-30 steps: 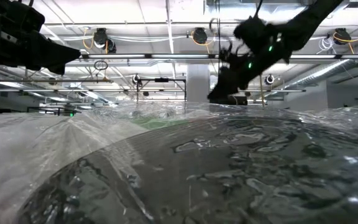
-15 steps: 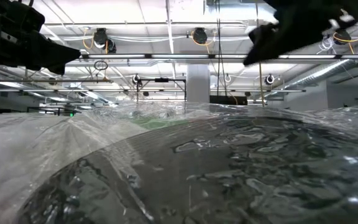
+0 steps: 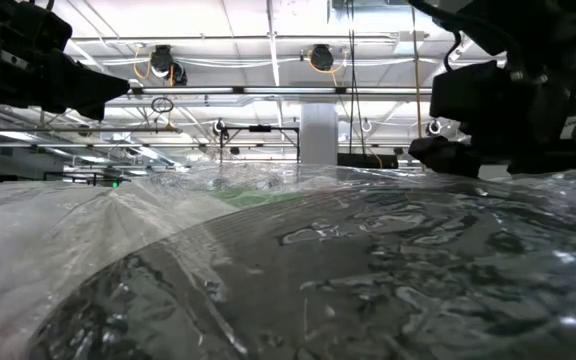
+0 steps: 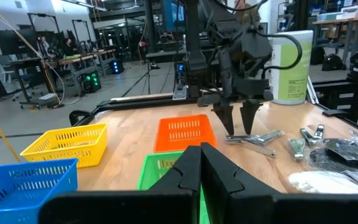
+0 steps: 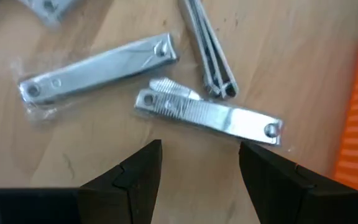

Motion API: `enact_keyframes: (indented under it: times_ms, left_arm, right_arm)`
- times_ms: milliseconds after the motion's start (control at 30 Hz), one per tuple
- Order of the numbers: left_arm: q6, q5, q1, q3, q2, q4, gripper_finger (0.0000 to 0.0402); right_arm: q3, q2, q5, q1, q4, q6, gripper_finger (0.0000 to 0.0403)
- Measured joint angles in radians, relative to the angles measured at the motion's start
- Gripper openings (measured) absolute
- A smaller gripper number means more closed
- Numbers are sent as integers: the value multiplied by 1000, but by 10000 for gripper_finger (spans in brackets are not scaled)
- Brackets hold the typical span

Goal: Pick & Place Travel size toiletries
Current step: Put the nail cutter into the yellow bin

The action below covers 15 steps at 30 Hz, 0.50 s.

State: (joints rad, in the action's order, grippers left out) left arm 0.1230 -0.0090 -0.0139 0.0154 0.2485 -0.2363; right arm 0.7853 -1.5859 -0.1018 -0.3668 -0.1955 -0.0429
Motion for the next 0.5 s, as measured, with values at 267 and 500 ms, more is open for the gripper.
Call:
enact_keyframes:
  times_ms: [267,500]
  left_arm:
    - [0,0,0,0,0,0,5]
    - [0,0,0,0,0,0,5]
  right_arm:
    - [4,32,-23,-23,11,-46,203]
    - [5,17,-3,34,37,-172,203]
